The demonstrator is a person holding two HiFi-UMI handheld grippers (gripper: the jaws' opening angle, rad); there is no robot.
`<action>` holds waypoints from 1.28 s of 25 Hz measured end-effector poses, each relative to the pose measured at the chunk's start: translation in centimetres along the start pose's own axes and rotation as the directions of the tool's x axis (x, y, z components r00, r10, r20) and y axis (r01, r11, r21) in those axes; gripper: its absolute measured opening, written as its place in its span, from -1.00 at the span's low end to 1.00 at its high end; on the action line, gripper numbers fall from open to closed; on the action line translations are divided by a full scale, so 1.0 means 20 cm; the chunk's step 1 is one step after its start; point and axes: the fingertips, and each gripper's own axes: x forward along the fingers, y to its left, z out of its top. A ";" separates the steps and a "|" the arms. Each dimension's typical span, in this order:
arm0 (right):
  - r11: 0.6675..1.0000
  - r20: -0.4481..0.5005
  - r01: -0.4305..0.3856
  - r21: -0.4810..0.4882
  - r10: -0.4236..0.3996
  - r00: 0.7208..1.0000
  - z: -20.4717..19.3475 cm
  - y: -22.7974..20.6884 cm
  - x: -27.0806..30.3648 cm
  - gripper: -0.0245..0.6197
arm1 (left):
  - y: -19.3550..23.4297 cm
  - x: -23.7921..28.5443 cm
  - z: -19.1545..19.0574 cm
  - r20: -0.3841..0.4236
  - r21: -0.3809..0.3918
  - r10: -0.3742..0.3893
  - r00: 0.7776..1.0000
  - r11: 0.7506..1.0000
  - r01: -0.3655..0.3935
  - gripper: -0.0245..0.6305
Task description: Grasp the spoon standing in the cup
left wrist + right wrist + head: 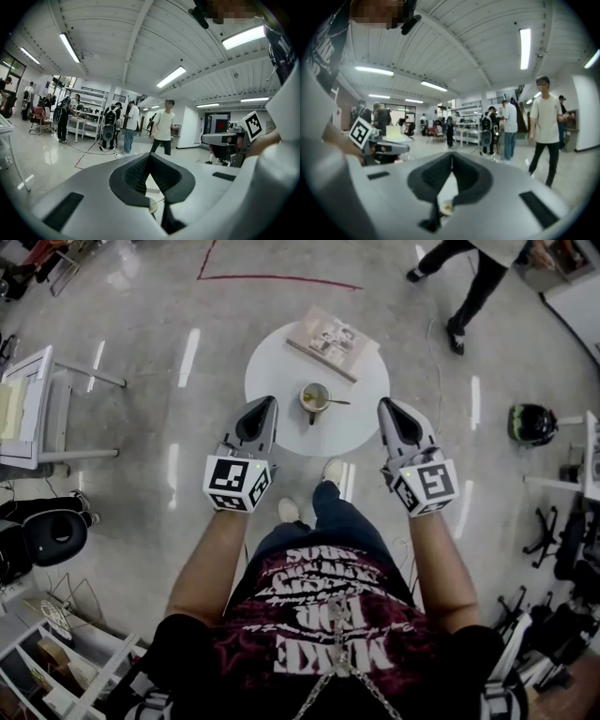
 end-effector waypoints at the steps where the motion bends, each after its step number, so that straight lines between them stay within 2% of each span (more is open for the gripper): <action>1: 1.000 -0.006 -0.003 0.002 0.003 1.000 -0.02 -0.01 0.02 -0.82 | 0.00 0.02 -0.02 -0.006 -0.004 0.002 1.000 1.000 -0.002 -0.85; 20: 0.998 -0.101 -0.040 0.054 0.045 0.994 -0.38 -0.21 0.32 -0.82 | 0.14 0.33 -0.36 -0.101 -0.027 0.019 0.995 0.999 -0.022 -0.85; 32: 0.988 -0.186 -0.107 0.113 0.126 0.974 -0.67 -0.22 0.43 -0.82 | 0.16 0.45 -0.59 -0.166 -0.077 0.012 0.986 0.997 -0.025 -0.85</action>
